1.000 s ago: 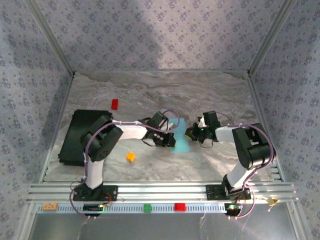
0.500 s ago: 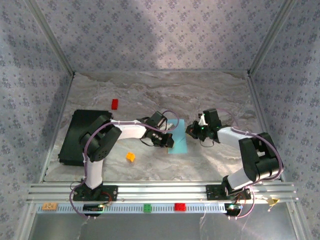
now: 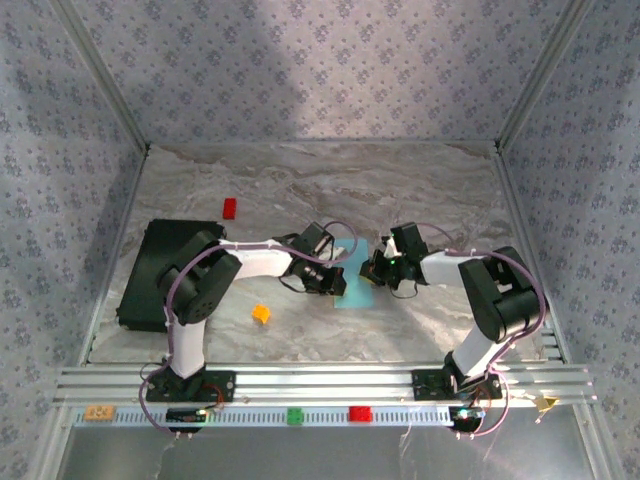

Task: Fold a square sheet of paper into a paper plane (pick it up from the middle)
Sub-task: Fold the triangle a second time at the center of the table.

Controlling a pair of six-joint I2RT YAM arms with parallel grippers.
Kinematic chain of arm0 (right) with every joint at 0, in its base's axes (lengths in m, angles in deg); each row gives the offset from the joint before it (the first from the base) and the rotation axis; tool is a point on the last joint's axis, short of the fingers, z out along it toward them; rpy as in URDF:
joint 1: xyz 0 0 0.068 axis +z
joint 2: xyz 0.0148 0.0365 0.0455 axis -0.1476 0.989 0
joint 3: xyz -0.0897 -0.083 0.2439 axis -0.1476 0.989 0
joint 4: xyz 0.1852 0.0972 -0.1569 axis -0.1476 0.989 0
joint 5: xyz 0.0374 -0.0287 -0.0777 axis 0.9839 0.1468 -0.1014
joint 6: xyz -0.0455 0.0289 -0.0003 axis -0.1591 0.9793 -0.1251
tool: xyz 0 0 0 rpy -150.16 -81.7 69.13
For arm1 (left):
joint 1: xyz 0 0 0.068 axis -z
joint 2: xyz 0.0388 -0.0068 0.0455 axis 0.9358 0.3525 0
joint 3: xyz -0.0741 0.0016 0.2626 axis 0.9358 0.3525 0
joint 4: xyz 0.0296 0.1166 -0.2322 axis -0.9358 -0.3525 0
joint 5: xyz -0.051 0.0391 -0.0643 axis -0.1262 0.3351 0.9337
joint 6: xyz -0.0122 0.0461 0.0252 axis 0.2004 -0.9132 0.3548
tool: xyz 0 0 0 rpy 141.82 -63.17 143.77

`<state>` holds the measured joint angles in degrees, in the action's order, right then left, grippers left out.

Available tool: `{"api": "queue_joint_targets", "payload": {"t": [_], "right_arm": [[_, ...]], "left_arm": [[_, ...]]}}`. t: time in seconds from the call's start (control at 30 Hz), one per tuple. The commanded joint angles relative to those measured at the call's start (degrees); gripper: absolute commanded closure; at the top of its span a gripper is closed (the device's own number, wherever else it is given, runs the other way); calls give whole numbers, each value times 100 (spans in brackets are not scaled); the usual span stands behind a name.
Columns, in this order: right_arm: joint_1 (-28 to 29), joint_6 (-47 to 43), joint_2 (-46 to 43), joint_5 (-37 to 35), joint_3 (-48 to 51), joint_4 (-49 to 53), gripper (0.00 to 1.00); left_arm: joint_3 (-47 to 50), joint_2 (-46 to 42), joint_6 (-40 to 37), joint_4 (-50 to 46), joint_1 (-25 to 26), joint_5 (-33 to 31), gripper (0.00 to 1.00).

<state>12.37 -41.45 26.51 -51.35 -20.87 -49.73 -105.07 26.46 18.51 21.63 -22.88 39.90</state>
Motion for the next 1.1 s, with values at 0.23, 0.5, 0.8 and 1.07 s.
{"api": "queue_joint_targets", "payload": {"t": [0.23,0.5,0.8,1.07], "right_arm": [[-59,-55,168,-373,377,263,100],[-66,-59,199,-382,417,251,100],[-105,-58,260,-413,432,228,100],[-169,-88,289,-405,452,252,100]], "left_arm": [[-881,251,175,-277,72,314,96],[-1018,714,82,-546,166,66,97],[-472,538,14,-479,200,-63,96],[-371,142,-16,-521,197,-58,94]]}}
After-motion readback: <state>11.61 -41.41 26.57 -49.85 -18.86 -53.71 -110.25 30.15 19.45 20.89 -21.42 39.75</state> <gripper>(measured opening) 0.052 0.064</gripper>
